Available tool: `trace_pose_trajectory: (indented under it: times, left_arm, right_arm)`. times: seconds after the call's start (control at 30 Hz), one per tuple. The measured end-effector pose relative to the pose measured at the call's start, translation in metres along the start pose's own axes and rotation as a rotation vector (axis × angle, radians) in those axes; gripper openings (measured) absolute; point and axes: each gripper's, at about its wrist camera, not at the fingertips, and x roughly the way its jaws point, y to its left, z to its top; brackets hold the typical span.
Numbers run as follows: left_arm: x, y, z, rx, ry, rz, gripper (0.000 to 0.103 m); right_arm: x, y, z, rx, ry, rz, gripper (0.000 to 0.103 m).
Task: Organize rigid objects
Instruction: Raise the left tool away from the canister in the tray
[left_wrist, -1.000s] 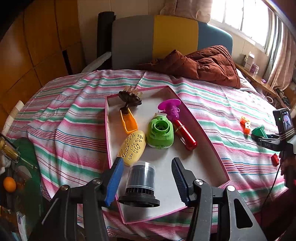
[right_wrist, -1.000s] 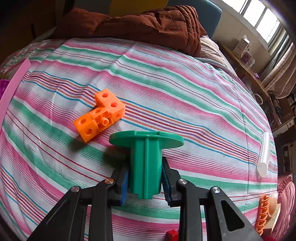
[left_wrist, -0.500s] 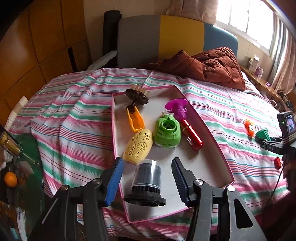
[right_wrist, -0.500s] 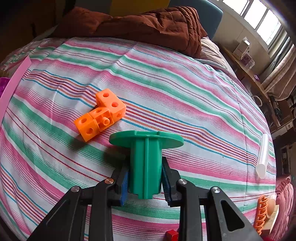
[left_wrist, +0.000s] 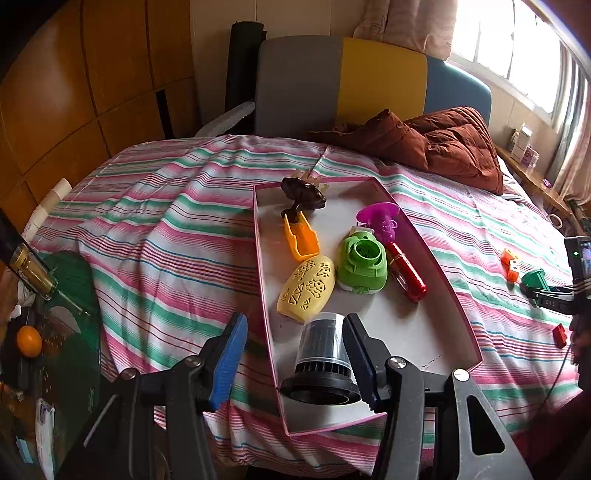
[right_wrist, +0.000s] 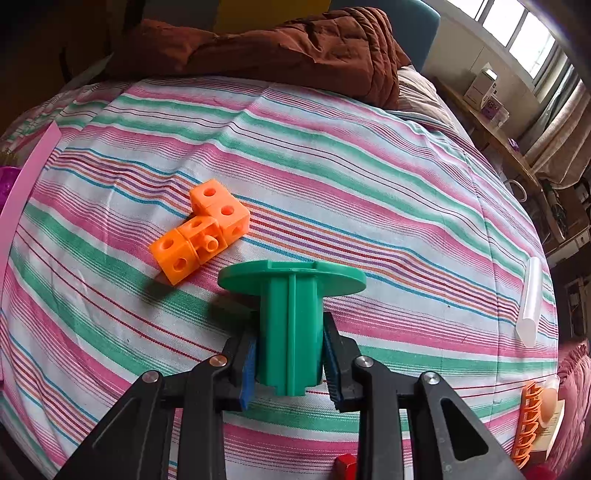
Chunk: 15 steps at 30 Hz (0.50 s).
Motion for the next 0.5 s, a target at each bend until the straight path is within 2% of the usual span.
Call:
trace_pose_trajectory:
  times: [0.27,0.37,0.5]
  left_arm:
    - [-0.001,0.007,-0.006,-0.018,0.004,-0.009,0.055]
    - [-0.002,0.010,-0.007,-0.025,0.001,-0.007,0.055]
    - [-0.001,0.014,-0.008,-0.038,0.006,-0.003,0.055]
  right_arm:
    - [-0.001,0.001,-0.002,0.008,0.010,0.011,0.029]
    - [-0.005,-0.004,-0.001,0.065,0.019,0.068,0.029]
    - [-0.031,0.009,0.000,0.089,-0.057,0.142,0.029]
